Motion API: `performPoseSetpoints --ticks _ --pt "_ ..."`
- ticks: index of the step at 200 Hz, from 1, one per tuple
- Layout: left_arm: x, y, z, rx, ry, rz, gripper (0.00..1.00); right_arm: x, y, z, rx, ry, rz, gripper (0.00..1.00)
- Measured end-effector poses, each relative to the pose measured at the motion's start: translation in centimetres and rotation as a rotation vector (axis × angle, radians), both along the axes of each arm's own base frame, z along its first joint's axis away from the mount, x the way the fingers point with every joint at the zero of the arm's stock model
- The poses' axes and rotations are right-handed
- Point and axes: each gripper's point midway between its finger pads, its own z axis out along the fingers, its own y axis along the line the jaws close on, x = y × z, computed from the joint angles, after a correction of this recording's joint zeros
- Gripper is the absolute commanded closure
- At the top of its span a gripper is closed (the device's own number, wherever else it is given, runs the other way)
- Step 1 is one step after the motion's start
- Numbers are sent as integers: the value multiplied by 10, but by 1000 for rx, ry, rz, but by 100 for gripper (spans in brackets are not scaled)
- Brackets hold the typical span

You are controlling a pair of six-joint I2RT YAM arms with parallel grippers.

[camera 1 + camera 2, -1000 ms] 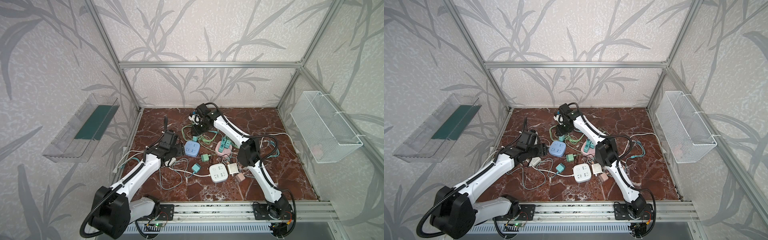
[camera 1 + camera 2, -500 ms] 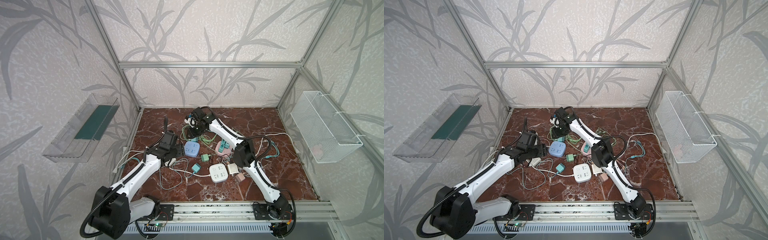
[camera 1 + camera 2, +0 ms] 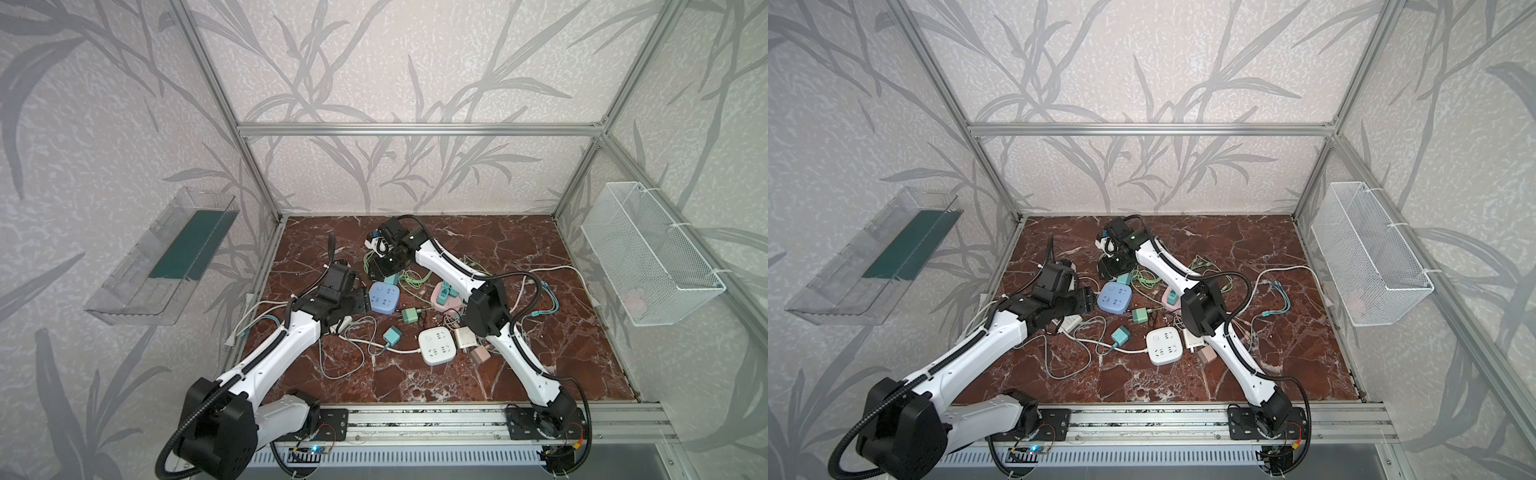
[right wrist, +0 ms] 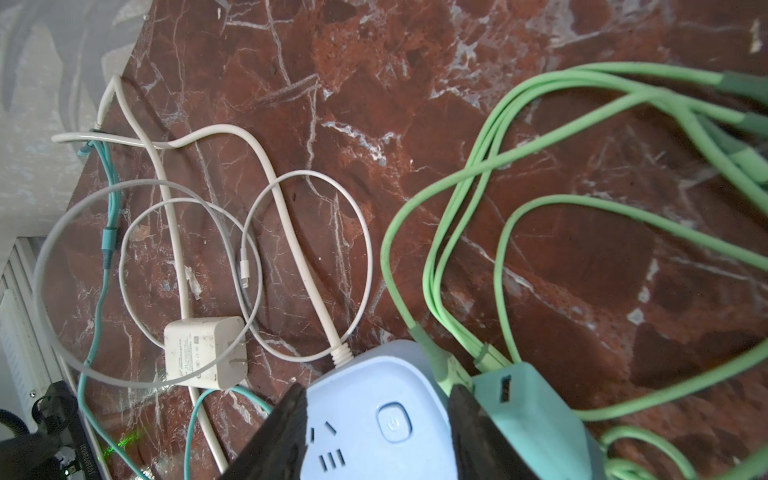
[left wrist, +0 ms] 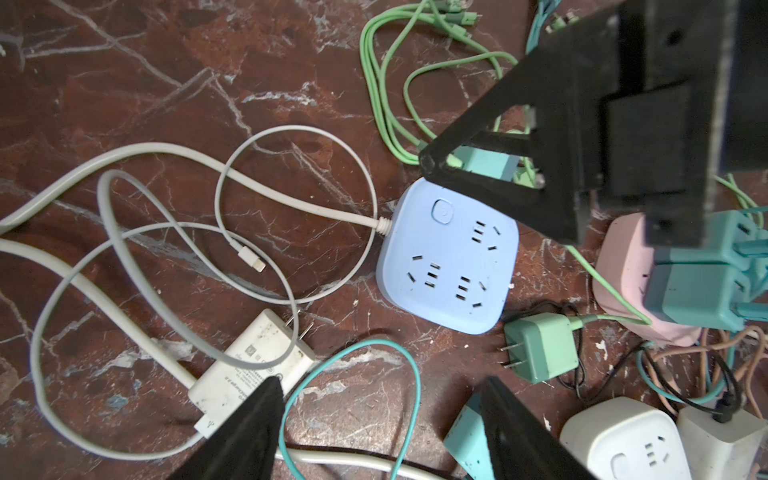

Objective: Pull the plug off the socket

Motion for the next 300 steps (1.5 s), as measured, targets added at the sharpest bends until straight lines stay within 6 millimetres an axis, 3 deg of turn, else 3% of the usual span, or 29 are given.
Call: performPoseSetpoints --ticks 30,74,99,123,172,196,219,257,300 --pt "0 -17 21 -15 -92 -45 20 -1 -11 21 -4 -45 0 36" --pt "2 -46 28 -21 -154 -112 20 -9 -34 83 44 -180 -14 29" --pt "1 -67 23 -11 -165 -162 19 -18 -62 111 78 -275 -54 23" --pt "1 -89 17 -4 -167 -212 19 -26 -103 121 106 -336 -124 20" --pt "5 -149 9 2 -172 -339 19 -26 -220 112 96 -370 -368 19" --pt "9 -176 6 -9 -173 -384 19 -41 -259 98 75 -369 -438 19" --pt "10 -199 2 -22 -164 -424 19 -55 -282 81 66 -346 -477 20" --pt "11 -231 -9 -37 -137 -481 20 -69 -302 44 58 -262 -526 22" --pt "10 -245 -25 -22 -93 -508 29 -81 -301 17 72 -186 -532 29"
